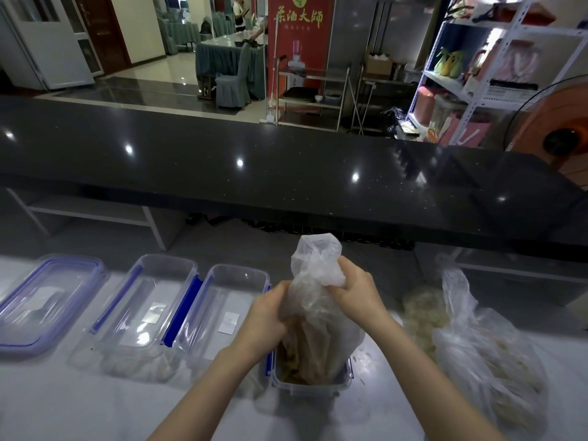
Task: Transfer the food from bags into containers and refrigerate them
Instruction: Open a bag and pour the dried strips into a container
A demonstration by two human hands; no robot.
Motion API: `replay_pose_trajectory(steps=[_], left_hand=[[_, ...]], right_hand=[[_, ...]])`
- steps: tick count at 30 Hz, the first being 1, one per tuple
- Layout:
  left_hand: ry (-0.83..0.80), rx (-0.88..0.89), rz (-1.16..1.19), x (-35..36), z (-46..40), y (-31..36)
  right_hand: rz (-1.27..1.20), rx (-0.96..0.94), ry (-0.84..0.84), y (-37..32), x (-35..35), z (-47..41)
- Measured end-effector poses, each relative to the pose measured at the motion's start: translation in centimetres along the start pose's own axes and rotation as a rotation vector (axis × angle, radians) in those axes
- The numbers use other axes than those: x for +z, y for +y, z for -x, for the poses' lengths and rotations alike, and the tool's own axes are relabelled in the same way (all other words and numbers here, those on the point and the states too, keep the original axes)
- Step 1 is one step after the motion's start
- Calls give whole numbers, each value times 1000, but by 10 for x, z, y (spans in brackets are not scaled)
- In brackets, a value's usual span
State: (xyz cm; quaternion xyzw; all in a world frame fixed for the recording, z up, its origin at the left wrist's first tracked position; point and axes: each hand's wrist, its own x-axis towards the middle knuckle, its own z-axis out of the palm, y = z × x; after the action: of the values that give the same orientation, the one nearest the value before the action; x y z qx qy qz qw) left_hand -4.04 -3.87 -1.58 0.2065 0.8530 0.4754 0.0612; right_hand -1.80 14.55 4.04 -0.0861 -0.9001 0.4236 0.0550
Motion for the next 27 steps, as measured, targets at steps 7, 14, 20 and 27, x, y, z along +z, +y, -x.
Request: replay_pose_trajectory(steps=[7, 14, 20, 27], left_hand=[[69, -17, 119, -8, -6, 11], [-2, -55, 136, -5, -3, 21], [-223, -96, 254, -9, -2, 29], [-237, -121, 123, -4, -4, 26]], right_hand=[[93, 96, -270, 2, -12, 3], [18, 49, -133, 1, 1, 8], [-110, -74, 119, -9, -22, -8], [-66, -126, 138, -20, -36, -15]])
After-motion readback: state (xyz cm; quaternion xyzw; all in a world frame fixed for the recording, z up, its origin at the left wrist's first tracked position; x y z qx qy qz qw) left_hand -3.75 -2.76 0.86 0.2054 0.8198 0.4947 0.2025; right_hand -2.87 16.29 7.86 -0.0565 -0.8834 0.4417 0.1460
